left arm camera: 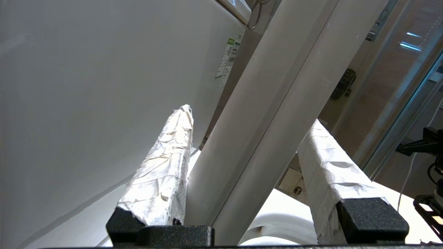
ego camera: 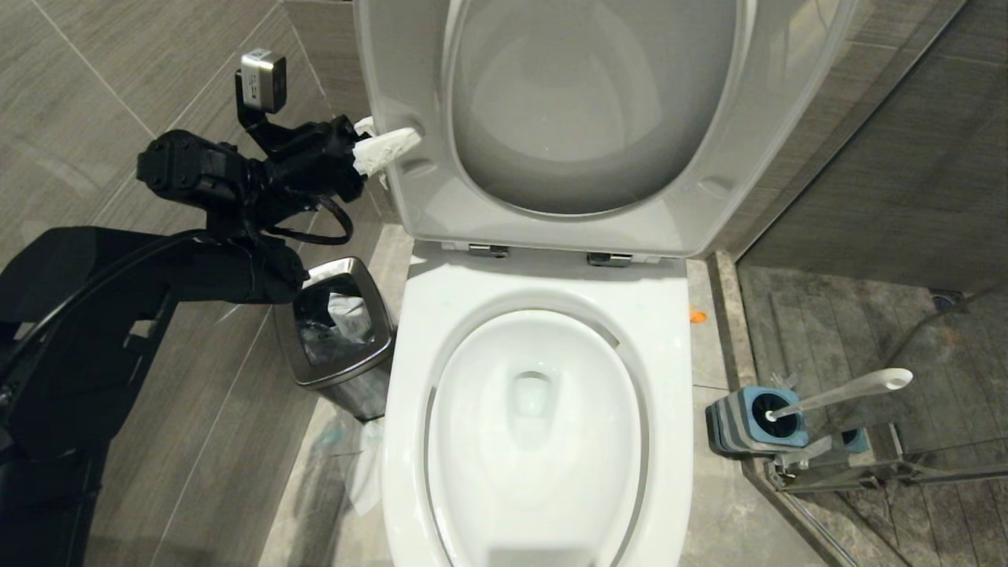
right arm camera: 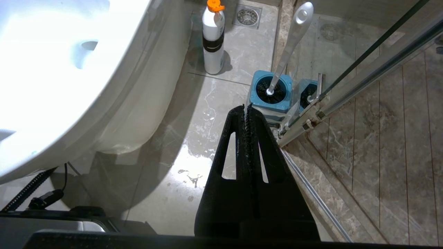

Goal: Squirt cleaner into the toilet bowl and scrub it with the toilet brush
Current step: Close the toilet lid

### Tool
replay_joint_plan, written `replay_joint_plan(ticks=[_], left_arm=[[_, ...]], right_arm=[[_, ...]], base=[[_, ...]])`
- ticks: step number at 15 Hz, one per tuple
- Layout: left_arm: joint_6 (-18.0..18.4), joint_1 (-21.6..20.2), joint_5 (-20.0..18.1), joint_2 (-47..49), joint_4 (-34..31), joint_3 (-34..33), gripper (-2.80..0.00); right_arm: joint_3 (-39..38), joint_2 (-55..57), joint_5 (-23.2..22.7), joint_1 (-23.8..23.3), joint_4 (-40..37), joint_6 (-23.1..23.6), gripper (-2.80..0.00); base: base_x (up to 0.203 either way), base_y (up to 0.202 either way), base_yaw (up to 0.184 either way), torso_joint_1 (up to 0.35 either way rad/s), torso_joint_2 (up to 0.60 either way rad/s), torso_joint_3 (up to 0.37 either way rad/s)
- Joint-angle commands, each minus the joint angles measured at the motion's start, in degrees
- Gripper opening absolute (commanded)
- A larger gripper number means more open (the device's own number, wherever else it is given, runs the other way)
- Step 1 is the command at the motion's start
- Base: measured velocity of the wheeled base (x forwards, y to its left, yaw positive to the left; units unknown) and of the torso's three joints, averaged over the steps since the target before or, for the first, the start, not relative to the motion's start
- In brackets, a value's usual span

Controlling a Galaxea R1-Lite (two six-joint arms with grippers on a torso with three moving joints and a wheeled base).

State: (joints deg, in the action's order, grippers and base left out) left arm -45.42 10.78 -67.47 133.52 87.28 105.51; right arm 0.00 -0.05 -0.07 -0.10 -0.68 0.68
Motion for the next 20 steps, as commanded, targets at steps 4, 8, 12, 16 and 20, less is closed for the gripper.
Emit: replay_joint_plan(ticks=[4, 8, 12, 16, 20], left_arm=[[-0.5, 0.0, -0.5, 0.5, 0.4, 0.1, -2.80], [-0.7, -0.1, -0.5, 0.5, 0.4, 0.1, -2.80], [-0.8, 0.0, -0.5, 0.6, 0.4, 0.1, -2.80], [-0.6, 0.0, -0.4, 0.8, 0.4, 0.2, -2.80], [-0.8, 0.0, -0.5, 0.4, 0.4, 0.2, -2.80]], right_arm=[[0.0, 0.0, 0.0, 0.0, 0.0, 0.0, -2.80], [0.0, 0.0, 0.0, 0.0, 0.0, 0.0, -2.80], [0.0, 0.0, 0.0, 0.0, 0.0, 0.0, -2.80], [0.0, 0.0, 0.0, 0.0, 0.0, 0.0, -2.80], [0.0, 0.0, 0.0, 0.0, 0.0, 0.0, -2.80]], base=[[0.000, 0.000, 0.000, 0.000, 0.00, 0.000], [0.000, 0.000, 0.000, 0.000, 0.00, 0.000], [0.000, 0.000, 0.000, 0.000, 0.00, 0.000], [0.000, 0.000, 0.000, 0.000, 0.00, 0.000], [0.000, 0.000, 0.000, 0.000, 0.00, 0.000]])
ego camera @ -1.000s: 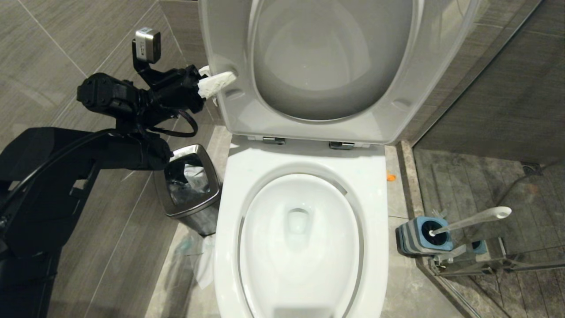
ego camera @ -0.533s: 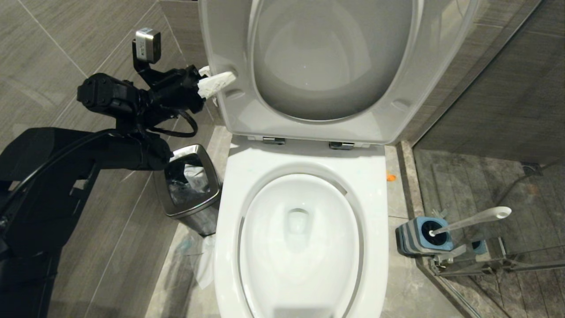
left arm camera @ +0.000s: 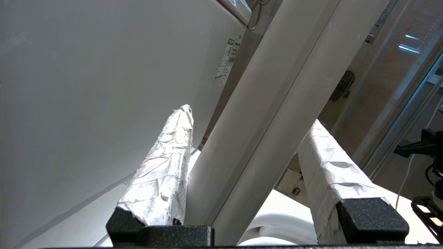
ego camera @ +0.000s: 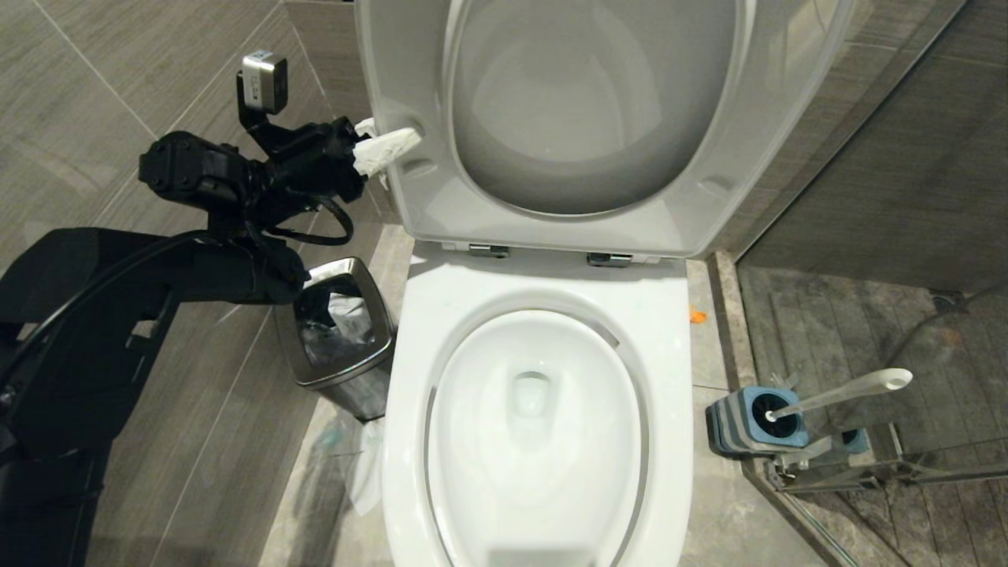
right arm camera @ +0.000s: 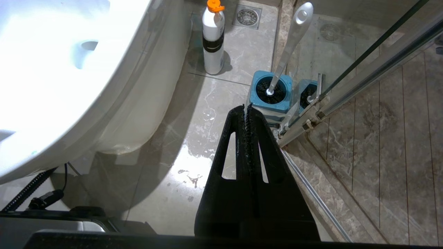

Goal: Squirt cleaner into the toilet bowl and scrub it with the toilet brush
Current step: Close the toilet lid

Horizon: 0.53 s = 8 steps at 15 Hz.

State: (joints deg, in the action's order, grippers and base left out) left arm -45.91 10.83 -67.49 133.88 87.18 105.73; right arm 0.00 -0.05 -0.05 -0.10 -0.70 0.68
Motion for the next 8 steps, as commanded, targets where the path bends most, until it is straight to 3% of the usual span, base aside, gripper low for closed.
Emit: replay_joint_plan(ticks=[1, 6, 7, 8], left_arm=[[-0.3, 0.0, -0.5, 0.0, 0.5, -0.1, -2.80], [-1.3, 0.0, -0.7, -0.3, 0.5, -0.1, -2.80], [-1.5, 0.0, -0.5, -0.3, 0.5, -0.1, 0.00], [-1.9, 0.0, -0.5, -0.3, 0.5, -0.1, 0.00]], right_arm=[[0.0, 0.0, 0.0, 0.0, 0.0, 0.0, -2.80], [0.0, 0.0, 0.0, 0.0, 0.0, 0.0, -2.80], [0.0, 0.0, 0.0, 0.0, 0.0, 0.0, -2.80], [0.0, 0.0, 0.0, 0.0, 0.0, 0.0, -2.80]], base=[[0.000, 0.000, 0.000, 0.000, 0.00, 0.000], [0.000, 0.000, 0.000, 0.000, 0.00, 0.000], [0.000, 0.000, 0.000, 0.000, 0.00, 0.000], [0.000, 0.000, 0.000, 0.000, 0.00, 0.000]])
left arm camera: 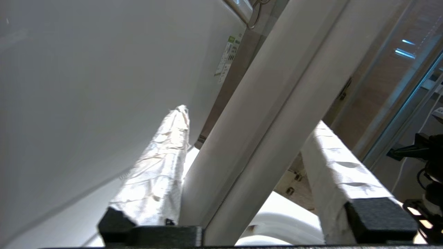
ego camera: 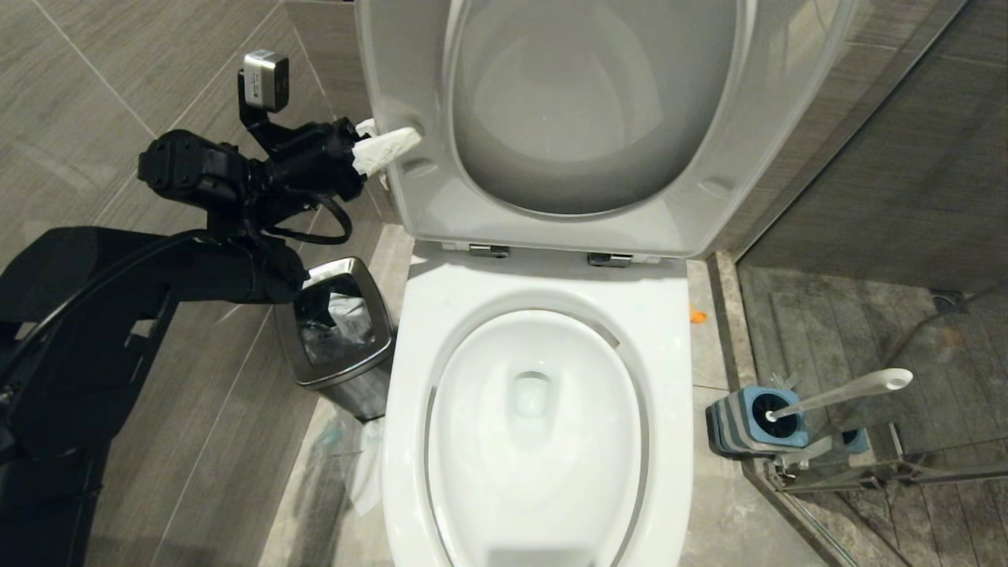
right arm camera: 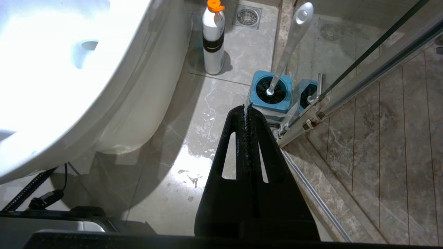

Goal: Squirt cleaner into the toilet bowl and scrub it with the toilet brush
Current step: Close the toilet lid

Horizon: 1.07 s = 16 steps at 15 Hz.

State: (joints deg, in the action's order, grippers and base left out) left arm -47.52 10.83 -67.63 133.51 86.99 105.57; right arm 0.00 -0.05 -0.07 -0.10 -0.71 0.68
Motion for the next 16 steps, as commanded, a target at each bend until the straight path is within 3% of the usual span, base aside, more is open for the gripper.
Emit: replay_joint_plan(ticks=[1, 16], left_arm=[[-0.5, 0.1, -0.4, 0.1, 0.7, 0.1, 0.00], [-0.7, -0.5, -1.0, -0.8, 0.7, 1.8, 0.00]], right_arm=[[0.0, 0.0, 0.0, 0.0, 0.0, 0.0, -2.80], [0.0, 0.0, 0.0, 0.0, 0.0, 0.0, -2.80]], base=[[0.000, 0.000, 0.000, 0.000, 0.00, 0.000], [0.000, 0.000, 0.000, 0.000, 0.00, 0.000]])
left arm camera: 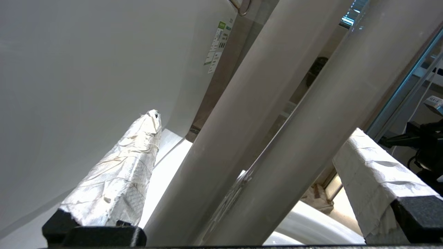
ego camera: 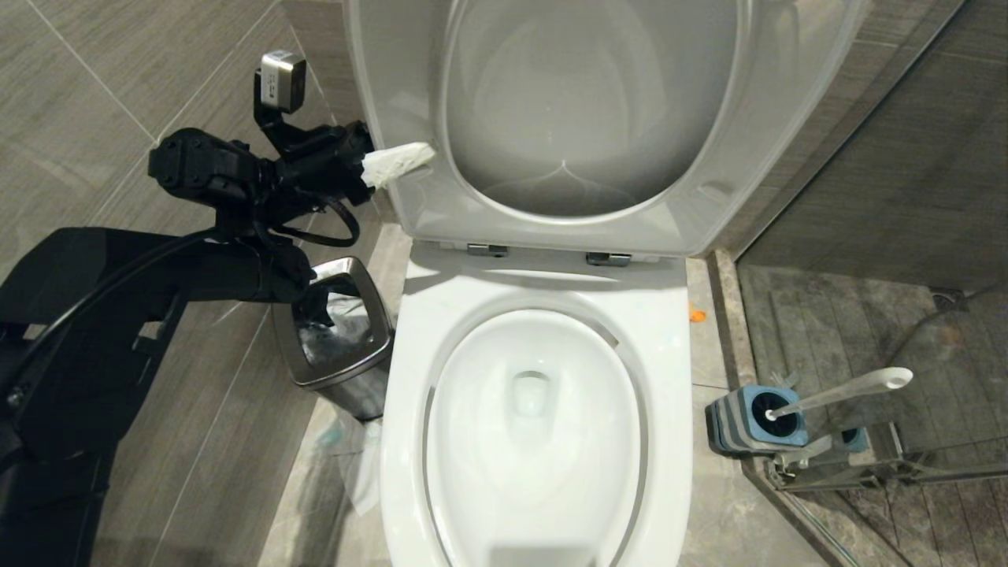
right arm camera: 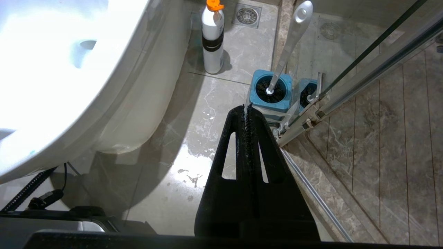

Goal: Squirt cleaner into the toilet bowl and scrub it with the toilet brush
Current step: Close the toilet lid

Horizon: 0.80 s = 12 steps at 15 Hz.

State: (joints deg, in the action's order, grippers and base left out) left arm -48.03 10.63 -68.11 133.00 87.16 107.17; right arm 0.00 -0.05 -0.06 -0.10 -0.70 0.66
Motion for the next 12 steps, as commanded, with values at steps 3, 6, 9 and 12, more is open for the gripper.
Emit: replay_joint_plan(ticks=[3, 6, 9, 12], left_arm=[[0.2, -1.1, -1.3, -0.5, 0.5, 0.5, 0.00], [-0.1, -1.4, -1.2, -1.4, 0.5, 0.5, 0.00], [0.0, -2.1, -1.3, -2.0, 0.5, 0.5, 0.00], [-0.4, -2.8, -1.3, -3.6, 0.5, 0.1, 0.00]], right_arm=[[0.0, 0.0, 0.0, 0.0, 0.0, 0.0, -2.80], [0.0, 0.0, 0.0, 0.0, 0.0, 0.0, -2.80], [0.0, 0.0, 0.0, 0.0, 0.0, 0.0, -2.80], [0.0, 0.0, 0.0, 0.0, 0.0, 0.0, -2.80]], base=[[0.000, 0.000, 0.000, 0.000, 0.00, 0.000], [0.000, 0.000, 0.000, 0.000, 0.00, 0.000], [0.000, 0.000, 0.000, 0.000, 0.00, 0.000], [0.000, 0.000, 0.000, 0.000, 0.00, 0.000]])
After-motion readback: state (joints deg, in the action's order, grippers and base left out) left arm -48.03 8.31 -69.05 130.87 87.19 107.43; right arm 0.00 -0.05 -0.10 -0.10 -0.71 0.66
